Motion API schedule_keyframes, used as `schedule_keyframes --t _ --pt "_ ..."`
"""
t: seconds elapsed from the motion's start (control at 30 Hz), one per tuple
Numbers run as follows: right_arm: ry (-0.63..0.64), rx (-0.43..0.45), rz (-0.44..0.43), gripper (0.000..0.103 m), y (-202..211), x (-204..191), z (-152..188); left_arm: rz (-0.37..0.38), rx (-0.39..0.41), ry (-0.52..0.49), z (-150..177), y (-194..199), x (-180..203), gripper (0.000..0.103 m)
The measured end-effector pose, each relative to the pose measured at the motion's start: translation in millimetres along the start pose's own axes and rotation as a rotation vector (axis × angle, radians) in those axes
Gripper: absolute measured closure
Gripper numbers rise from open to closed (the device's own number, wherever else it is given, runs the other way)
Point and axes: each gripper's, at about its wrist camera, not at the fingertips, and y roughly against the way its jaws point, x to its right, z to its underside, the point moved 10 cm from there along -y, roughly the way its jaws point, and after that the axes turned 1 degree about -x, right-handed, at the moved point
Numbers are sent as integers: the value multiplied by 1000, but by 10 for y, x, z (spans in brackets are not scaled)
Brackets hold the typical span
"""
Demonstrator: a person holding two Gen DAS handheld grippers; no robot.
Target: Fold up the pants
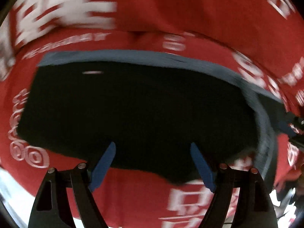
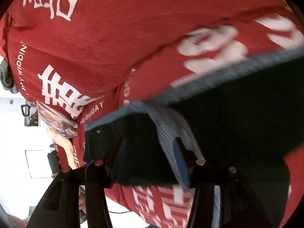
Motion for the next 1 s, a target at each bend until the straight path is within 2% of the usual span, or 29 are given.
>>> schedule_keyframes --t 0.17,0.27,0.33,0.4,0.5,0.63,0.8,0.87,0.93,0.97,1.0 --pt "-95 38 45 48 392 438 550 141 -54 -108 133 -103 920 21" --pt "-252 44 61 48 534 859 1033 230 -80 -192 280 -124 1419 21" --pt "-367 65 65 48 618 1151 1415 301 -128 -226 412 -199 1701 21" --pt "-425 87 89 48 674 1367 1731 362 -191 -255 563 -307 1916 21" --pt "-500 112 111 48 675 1618 2137 385 -242 -294 778 -427 2132 21" --pt "-548 166 50 48 601 1811 2387 390 -257 -335 928 -493 2333 21" --pt "-607 176 -45 46 435 1948 2438 386 -255 -348 1009 -583 2455 21" --pt "-620 190 -122 46 452 1943 2400 424 -256 -339 1021 -570 2559 21" --pt "-663 189 -218 55 448 1947 2388 486 -288 -305 1046 -561 2643 21" --pt "-695 182 -270 83 439 1966 2384 507 -305 -291 1064 -574 2689 23" --pt "-717 172 -310 83 445 1968 2370 511 -313 -288 1070 -587 2729 32"
